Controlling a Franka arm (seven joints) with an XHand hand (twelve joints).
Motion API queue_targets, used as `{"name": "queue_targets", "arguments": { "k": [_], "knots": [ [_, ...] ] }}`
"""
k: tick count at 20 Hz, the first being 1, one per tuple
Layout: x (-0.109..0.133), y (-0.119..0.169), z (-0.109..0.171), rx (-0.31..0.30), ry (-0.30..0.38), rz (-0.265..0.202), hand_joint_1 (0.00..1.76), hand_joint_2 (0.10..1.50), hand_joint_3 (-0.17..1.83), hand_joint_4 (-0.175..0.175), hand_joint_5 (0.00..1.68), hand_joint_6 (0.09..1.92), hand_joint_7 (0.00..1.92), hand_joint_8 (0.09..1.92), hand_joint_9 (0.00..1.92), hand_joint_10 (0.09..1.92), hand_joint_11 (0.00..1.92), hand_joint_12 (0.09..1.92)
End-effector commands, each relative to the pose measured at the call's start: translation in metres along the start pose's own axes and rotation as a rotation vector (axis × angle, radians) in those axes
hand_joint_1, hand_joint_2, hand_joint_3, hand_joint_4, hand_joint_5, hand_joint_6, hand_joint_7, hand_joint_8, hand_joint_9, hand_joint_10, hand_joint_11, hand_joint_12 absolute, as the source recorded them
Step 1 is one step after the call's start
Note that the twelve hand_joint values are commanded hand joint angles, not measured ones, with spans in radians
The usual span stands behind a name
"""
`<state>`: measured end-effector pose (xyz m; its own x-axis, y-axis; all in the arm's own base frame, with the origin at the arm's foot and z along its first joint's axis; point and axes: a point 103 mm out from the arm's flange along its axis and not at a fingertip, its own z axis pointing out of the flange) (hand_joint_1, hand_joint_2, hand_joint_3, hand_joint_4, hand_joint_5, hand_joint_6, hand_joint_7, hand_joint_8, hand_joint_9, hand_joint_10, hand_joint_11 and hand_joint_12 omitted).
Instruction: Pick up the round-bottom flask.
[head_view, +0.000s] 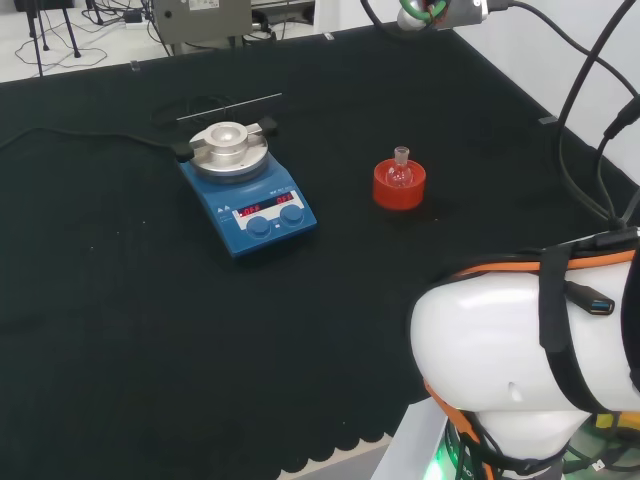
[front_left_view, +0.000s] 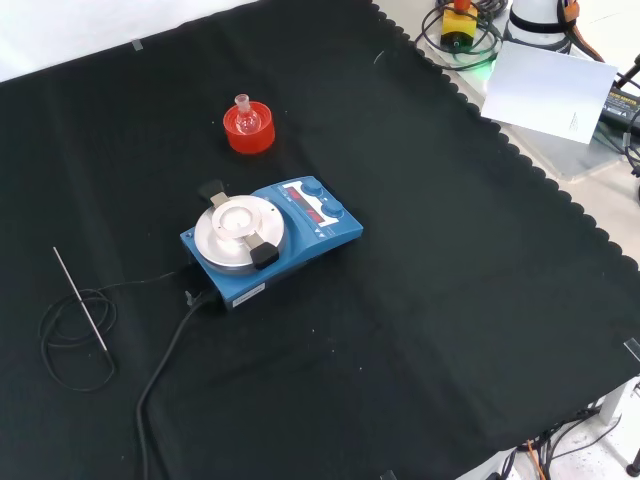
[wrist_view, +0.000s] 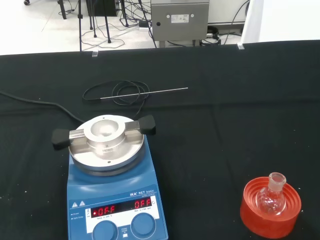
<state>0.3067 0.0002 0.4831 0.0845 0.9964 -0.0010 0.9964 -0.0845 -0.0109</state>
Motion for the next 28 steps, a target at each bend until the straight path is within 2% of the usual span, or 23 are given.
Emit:
{"name": "queue_targets", "arguments": {
  "k": [1,3,5,12,17,22,28],
  "knots": [
    [-0.001,0.000,-0.001,-0.011,-0.015,0.001,0.10,1.12,0.58,0.019,0.14,0.26,0.04,0.51,0.12,0.61,0.00,1.04],
    [-0.001,-0.001,0.000,-0.012,-0.022,0.005,0.08,1.21,0.41,0.023,0.20,0.12,0.06,0.46,0.13,0.59,0.00,1.02],
    [0.001,-0.002,0.000,-0.011,-0.024,0.007,0.08,1.25,0.34,0.024,0.22,0.09,0.06,0.43,0.13,0.58,0.00,1.02],
    [-0.002,0.003,0.009,0.004,-0.020,0.022,0.08,1.26,0.31,0.024,0.23,0.09,0.07,0.42,0.13,0.57,0.00,1.02],
    [-0.010,0.011,0.029,0.037,-0.009,0.046,0.08,1.26,0.31,0.025,0.23,0.09,0.07,0.42,0.13,0.57,0.00,1.01],
    [-0.021,0.032,0.051,0.072,-0.002,0.058,0.08,1.26,0.31,0.025,0.24,0.09,0.07,0.42,0.13,0.57,0.00,1.01],
    [-0.047,0.072,0.087,0.073,0.035,0.071,0.10,1.26,0.29,0.024,0.25,0.09,0.09,0.42,0.15,0.58,0.00,1.02]
  ]
}}
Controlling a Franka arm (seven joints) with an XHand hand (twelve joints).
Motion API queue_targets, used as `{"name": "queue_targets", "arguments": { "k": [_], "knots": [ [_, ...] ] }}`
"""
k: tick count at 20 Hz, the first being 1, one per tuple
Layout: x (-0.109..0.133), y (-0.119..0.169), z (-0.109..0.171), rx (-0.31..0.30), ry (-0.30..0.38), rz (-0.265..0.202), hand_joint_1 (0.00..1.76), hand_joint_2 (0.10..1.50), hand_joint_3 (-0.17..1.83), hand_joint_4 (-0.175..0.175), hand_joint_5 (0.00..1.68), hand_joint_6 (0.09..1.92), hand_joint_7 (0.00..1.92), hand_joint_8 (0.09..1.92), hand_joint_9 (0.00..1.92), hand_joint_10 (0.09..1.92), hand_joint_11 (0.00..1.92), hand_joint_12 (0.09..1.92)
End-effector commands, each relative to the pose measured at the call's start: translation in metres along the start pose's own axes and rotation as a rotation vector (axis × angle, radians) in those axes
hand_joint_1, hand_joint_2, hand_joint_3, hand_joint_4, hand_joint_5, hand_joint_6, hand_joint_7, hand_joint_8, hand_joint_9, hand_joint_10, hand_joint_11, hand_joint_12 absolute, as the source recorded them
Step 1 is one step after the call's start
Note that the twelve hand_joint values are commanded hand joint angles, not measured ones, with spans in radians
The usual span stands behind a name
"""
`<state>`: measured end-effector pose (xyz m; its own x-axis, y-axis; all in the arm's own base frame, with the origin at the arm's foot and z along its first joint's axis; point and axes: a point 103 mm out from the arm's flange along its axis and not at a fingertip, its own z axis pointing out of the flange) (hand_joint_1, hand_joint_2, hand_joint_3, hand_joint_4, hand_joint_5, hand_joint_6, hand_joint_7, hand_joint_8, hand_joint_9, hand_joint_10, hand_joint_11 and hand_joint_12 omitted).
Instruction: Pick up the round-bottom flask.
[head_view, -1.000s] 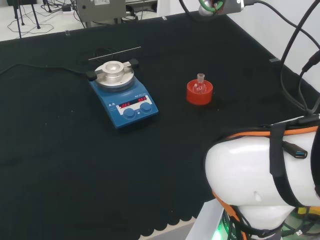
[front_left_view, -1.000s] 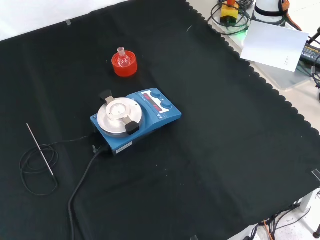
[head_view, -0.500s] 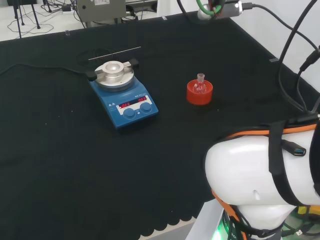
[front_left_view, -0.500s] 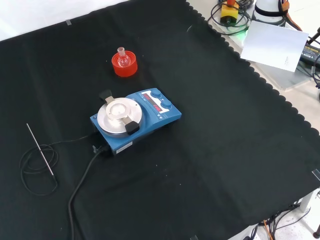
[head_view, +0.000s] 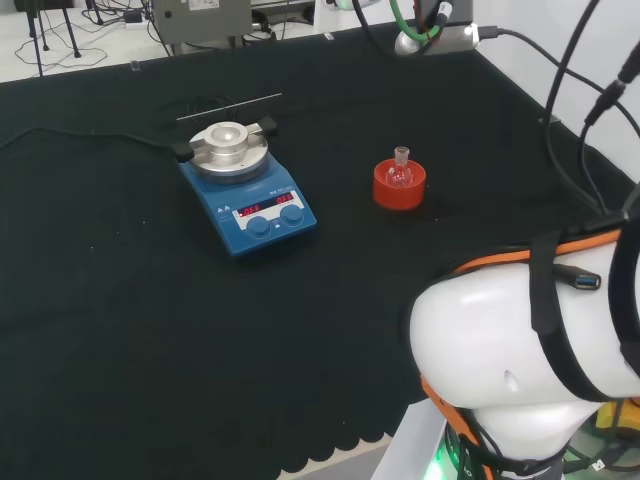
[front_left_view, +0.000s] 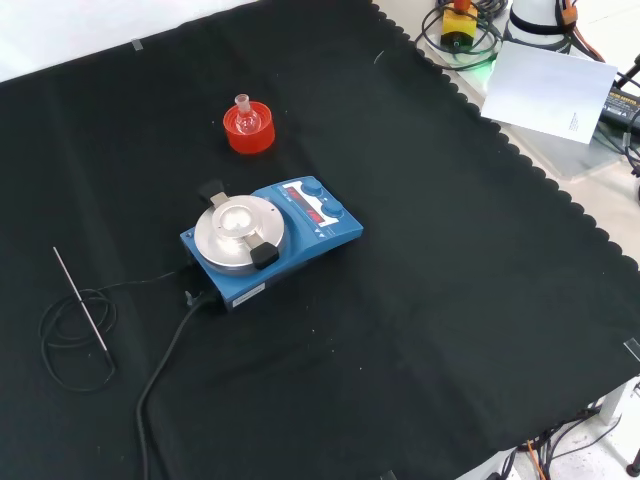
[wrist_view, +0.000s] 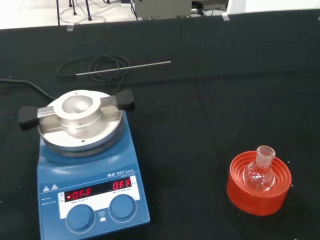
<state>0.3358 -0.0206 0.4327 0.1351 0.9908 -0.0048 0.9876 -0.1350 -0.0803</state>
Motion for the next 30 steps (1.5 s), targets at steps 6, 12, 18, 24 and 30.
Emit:
{"name": "queue_targets", "arguments": {
  "k": [6,12,18,24,30],
  "knots": [
    [-0.051,0.085,0.071,-0.033,0.068,0.040,0.23,1.23,0.25,0.008,0.31,0.09,0.17,0.45,0.25,0.62,0.00,1.15],
    [-0.065,0.115,0.104,-0.022,0.092,0.052,0.33,1.21,0.24,-0.014,0.38,0.09,0.25,0.50,0.32,0.64,0.00,1.27],
    [-0.079,0.140,0.142,0.007,0.117,0.074,0.37,1.18,0.24,-0.019,0.39,0.09,0.26,0.52,0.34,0.64,0.00,1.29],
    [-0.087,0.149,0.170,0.016,0.150,0.099,0.49,1.08,0.24,-0.019,0.41,0.09,0.26,0.55,0.36,0.64,0.00,1.31],
    [-0.094,0.151,0.203,0.013,0.186,0.112,0.70,0.82,0.53,-0.017,0.48,0.09,0.28,0.61,0.40,0.67,0.00,1.36]
  ]
}}
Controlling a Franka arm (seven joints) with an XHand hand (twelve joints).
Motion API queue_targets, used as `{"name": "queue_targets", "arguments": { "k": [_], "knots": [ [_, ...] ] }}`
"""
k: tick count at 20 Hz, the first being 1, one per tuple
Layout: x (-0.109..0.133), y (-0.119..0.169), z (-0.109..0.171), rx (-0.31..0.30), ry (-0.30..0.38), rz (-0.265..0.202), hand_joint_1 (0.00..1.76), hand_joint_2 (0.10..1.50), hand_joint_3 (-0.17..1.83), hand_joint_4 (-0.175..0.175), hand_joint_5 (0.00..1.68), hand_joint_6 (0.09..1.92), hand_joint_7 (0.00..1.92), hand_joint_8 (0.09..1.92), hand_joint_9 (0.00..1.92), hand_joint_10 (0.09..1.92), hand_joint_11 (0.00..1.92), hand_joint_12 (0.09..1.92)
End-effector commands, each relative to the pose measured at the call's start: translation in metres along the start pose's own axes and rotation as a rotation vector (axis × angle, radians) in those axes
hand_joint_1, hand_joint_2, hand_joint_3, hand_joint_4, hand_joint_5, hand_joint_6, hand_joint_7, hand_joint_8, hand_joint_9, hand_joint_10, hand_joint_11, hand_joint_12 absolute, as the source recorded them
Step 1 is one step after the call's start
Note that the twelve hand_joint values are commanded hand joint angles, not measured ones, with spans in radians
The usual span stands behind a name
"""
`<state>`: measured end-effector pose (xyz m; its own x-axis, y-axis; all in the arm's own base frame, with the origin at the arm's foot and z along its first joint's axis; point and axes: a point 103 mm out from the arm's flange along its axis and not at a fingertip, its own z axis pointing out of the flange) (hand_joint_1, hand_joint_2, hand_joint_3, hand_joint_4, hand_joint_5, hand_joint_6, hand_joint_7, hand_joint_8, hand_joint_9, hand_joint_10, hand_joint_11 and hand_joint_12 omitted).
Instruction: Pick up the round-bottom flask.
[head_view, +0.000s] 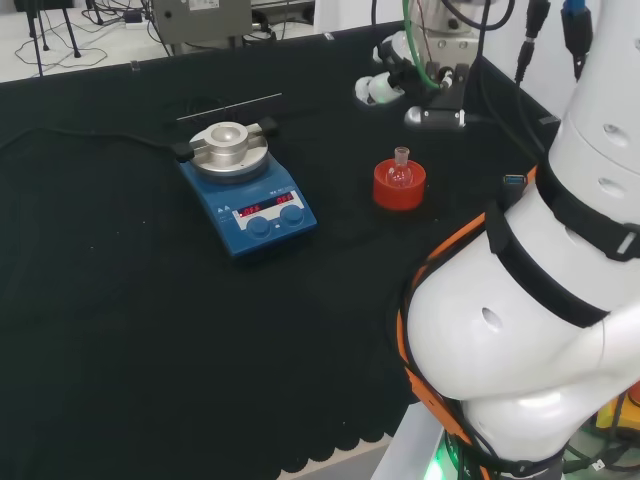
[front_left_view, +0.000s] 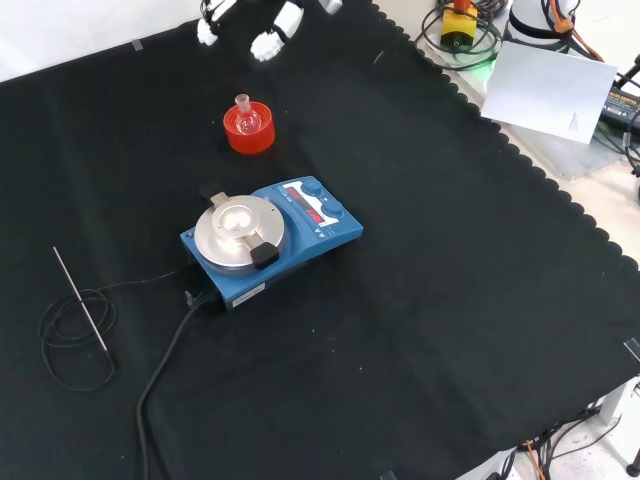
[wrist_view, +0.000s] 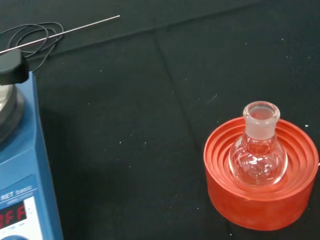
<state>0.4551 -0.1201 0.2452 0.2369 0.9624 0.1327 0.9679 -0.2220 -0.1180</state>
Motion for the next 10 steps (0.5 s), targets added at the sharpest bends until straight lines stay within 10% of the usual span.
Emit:
{"name": "queue_targets", "arguments": {
  "k": [1,10],
  "knots": [
    [-0.018,0.007,0.029,-0.018,0.052,0.023,0.72,0.79,0.55,-0.019,0.50,0.09,0.28,0.61,0.41,0.67,0.00,1.37],
    [-0.036,0.009,0.076,0.030,0.107,0.068,0.78,0.67,0.66,-0.028,0.54,0.09,0.29,0.61,0.44,0.66,0.03,1.37]
  ]
}}
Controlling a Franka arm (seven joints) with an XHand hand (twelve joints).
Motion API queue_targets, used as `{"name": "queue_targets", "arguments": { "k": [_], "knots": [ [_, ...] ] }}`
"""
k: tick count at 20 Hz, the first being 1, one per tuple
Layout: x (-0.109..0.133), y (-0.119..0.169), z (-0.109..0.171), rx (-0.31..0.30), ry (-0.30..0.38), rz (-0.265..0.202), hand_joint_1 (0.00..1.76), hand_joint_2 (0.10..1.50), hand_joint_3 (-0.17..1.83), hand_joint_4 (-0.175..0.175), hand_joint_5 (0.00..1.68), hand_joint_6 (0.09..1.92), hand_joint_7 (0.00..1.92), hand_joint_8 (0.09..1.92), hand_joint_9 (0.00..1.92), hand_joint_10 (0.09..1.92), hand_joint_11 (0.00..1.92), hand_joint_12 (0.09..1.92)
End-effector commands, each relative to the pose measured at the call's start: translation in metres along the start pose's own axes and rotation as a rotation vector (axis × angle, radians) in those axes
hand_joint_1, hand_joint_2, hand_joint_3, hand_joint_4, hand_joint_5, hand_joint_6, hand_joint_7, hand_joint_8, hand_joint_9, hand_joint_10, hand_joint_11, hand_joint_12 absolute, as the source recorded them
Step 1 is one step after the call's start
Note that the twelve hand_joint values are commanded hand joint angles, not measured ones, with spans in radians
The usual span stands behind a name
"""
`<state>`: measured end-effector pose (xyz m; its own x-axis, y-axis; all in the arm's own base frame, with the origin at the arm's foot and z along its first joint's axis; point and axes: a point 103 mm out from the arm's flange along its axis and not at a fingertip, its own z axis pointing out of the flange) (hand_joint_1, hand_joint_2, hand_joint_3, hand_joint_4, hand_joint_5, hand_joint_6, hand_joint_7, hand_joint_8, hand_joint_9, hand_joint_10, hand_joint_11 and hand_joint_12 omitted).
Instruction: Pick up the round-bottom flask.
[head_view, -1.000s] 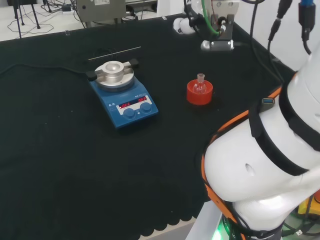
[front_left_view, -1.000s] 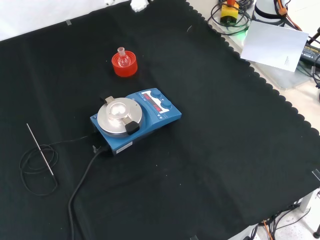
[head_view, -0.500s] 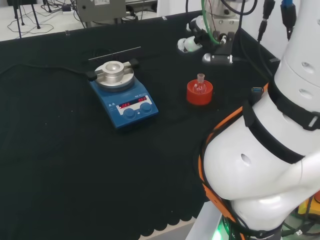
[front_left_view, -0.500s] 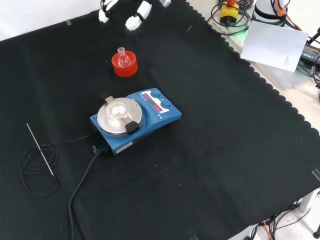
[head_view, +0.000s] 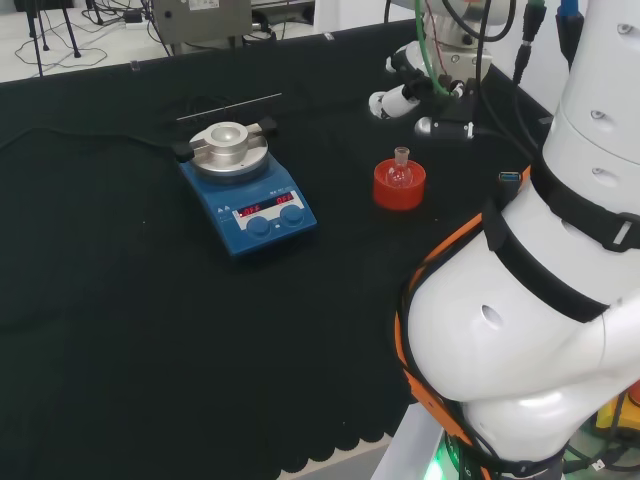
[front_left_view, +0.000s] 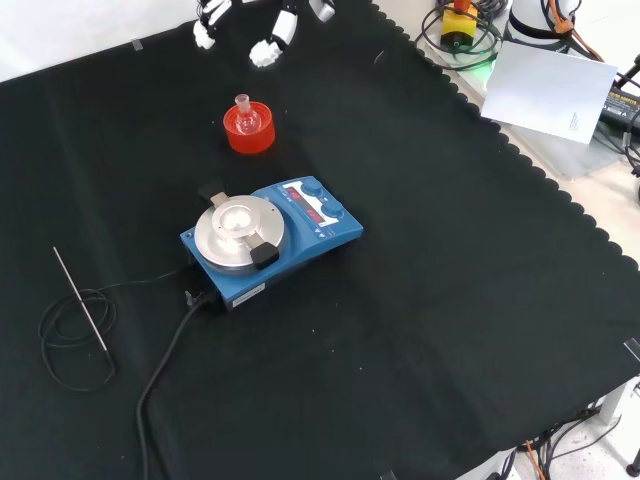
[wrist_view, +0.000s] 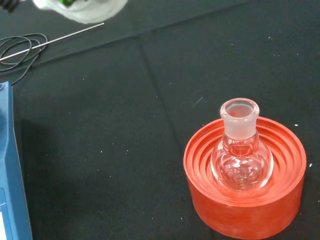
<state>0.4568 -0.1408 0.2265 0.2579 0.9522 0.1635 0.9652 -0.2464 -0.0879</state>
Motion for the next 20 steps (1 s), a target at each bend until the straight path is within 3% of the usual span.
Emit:
{"name": "queue_targets", "arguments": {
  "k": [1,20],
  "knots": [
    [-0.018,0.000,0.065,0.070,0.076,0.055,0.78,0.66,0.66,-0.028,0.54,0.09,0.28,0.61,0.44,0.66,0.03,1.37],
    [-0.044,0.009,0.106,0.112,0.112,0.099,0.79,0.62,0.68,-0.031,0.56,0.09,0.24,0.61,0.41,0.66,0.02,1.38]
  ]
}}
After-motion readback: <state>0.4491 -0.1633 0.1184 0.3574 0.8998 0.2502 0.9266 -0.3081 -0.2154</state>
